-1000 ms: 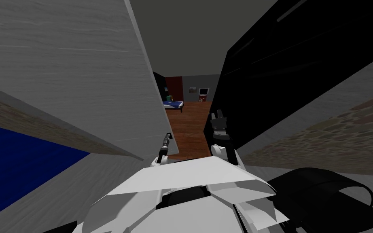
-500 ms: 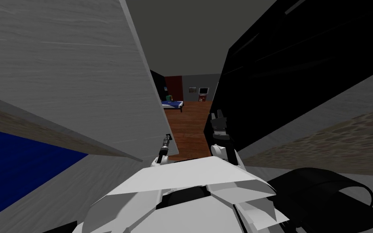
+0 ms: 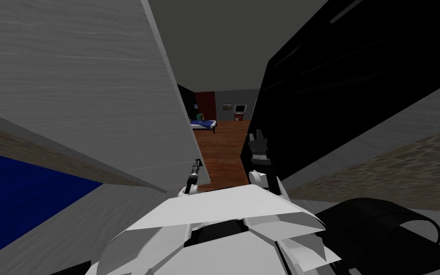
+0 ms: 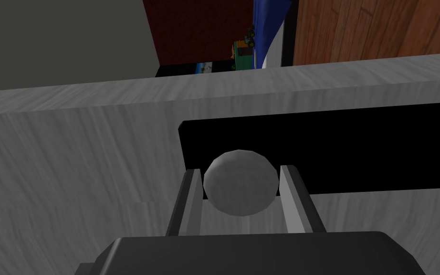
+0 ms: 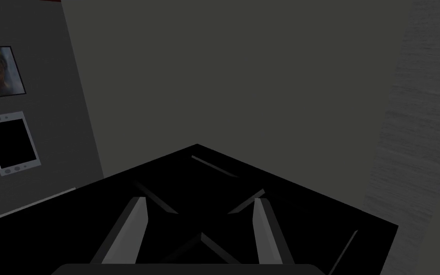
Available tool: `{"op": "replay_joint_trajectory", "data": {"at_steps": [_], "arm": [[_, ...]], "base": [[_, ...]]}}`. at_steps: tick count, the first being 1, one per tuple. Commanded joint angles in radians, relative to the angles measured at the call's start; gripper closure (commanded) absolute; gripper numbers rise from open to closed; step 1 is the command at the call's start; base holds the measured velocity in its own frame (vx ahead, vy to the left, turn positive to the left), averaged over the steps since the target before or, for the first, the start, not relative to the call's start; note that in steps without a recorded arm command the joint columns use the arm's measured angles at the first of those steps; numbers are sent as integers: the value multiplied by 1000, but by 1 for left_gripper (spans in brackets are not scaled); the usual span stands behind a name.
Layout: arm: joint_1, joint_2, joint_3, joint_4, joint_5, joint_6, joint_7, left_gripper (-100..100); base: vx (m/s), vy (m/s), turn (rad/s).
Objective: Push the door open
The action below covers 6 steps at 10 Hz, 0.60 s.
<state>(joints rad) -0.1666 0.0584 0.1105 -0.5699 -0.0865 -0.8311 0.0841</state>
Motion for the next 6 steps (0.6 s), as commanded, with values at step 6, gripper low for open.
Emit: {"op": "replay_joint_trajectory", "data": {"at_steps": [6], "arm": [[6,24,46,-31,27,16,-14,100]], "base": [[172,-43,33]]}}
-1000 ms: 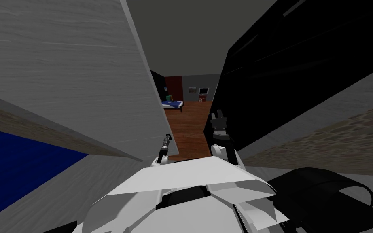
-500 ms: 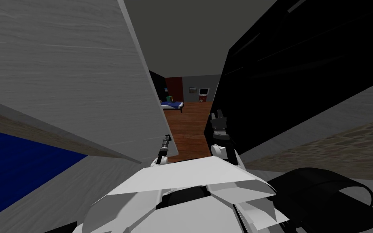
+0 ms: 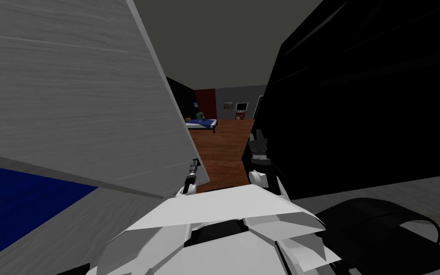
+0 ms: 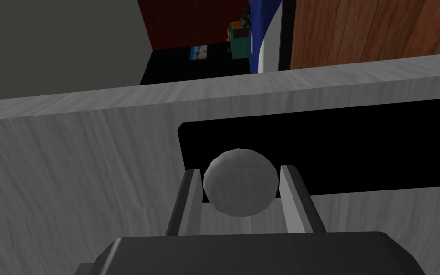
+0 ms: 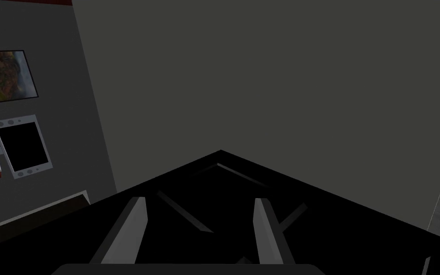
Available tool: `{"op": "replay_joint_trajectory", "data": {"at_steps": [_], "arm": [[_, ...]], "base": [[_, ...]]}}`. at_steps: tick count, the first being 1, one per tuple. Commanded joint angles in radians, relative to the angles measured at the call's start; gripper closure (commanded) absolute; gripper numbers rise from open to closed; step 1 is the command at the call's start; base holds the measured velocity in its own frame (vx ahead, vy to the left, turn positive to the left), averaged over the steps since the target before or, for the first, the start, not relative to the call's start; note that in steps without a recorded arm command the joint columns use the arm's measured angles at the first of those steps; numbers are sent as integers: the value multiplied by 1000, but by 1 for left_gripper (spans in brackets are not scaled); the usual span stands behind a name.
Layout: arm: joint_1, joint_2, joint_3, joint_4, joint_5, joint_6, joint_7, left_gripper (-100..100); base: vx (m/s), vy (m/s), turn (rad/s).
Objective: Push the door open
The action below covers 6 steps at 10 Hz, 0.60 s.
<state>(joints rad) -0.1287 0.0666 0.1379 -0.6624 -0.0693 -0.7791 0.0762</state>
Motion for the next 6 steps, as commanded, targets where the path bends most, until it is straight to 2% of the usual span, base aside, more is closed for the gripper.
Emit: {"op": "replay_joint_trajectory", "data": {"at_steps": [1,2,3,4,5,6], "arm": [[-32,16,19,50,10,-36,-6,100],[-32,16,19,62,10,-36,-6,100],[-31,22,37,62,21,-35,-12,100],[-31,22,37,87,21,-35,-12,100],[-31,22,37,62,21,-35,-12,100],[-31,22,37,62,21,-35,-12,100]], "base": [[65,-10,-2],[3,1,-16],[107,-24,59],[134,-53,34],[66,-30,27],[15,-2,9]]}}
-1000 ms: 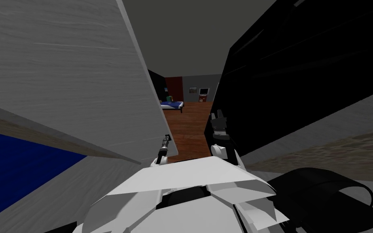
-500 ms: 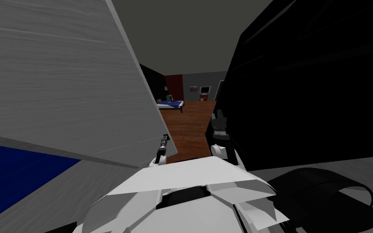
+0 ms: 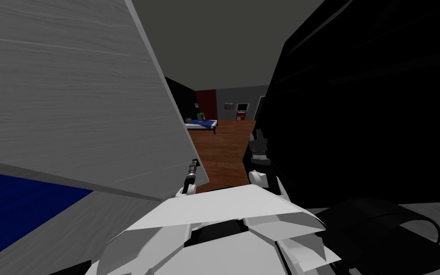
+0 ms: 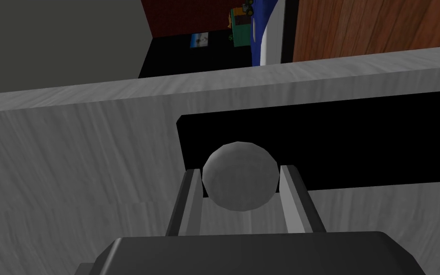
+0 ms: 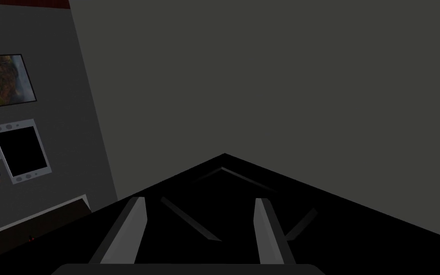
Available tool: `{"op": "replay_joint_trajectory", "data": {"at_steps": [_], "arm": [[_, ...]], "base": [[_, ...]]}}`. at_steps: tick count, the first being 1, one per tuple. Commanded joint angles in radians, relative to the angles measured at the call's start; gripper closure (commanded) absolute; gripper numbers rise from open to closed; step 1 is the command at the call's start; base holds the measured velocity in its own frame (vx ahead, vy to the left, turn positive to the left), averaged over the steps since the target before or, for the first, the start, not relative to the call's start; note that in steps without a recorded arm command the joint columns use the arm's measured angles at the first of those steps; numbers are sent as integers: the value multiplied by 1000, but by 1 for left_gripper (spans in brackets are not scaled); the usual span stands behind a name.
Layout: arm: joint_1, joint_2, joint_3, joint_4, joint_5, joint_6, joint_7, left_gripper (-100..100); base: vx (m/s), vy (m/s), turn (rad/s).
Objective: Push the door open
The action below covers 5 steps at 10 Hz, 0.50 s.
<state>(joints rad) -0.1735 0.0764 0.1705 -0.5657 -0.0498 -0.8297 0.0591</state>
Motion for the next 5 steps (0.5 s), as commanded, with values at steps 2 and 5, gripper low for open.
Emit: {"op": "replay_joint_trajectory", "data": {"at_steps": [2,5], "arm": [[15,18,24,-34,14,17,-1,100],[15,18,24,-19,14,17,-1,100]], "base": [[68,-5,17],[90,-24,45]]}}
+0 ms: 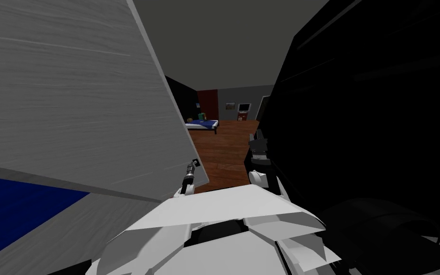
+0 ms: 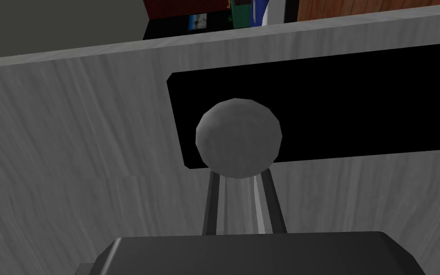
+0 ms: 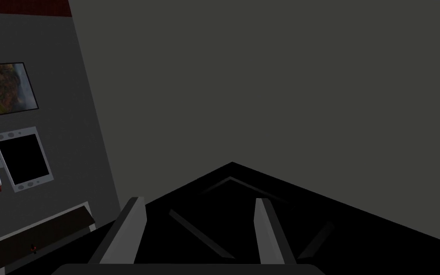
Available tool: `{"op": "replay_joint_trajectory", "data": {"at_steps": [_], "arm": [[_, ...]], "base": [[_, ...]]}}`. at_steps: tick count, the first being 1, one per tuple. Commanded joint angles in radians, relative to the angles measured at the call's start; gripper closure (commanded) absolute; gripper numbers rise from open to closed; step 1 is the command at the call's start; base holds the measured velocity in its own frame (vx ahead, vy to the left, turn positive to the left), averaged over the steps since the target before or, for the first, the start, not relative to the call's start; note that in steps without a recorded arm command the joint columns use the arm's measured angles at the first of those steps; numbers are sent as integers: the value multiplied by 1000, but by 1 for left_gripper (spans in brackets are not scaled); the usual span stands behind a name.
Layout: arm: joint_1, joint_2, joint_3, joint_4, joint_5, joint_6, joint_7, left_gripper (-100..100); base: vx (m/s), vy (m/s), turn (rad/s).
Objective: Push the door open
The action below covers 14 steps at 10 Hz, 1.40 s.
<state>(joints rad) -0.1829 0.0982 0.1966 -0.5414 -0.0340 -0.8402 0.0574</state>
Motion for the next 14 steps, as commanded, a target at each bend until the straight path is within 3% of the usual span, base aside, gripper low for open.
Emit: {"op": "replay_joint_trajectory", "data": {"at_steps": [1,2,8,14], "arm": [[24,-4,-2,-50,-2,27,1,100],[11,-6,3,-33,3,19,1,-100],[8,-17,9,-43,10,31,2,-100],[12,-16,19,-35,17,11,-7,-100]], "base": [[0,19,7],[-133,-57,68],[-191,-110,46],[176,29,-24]]}}
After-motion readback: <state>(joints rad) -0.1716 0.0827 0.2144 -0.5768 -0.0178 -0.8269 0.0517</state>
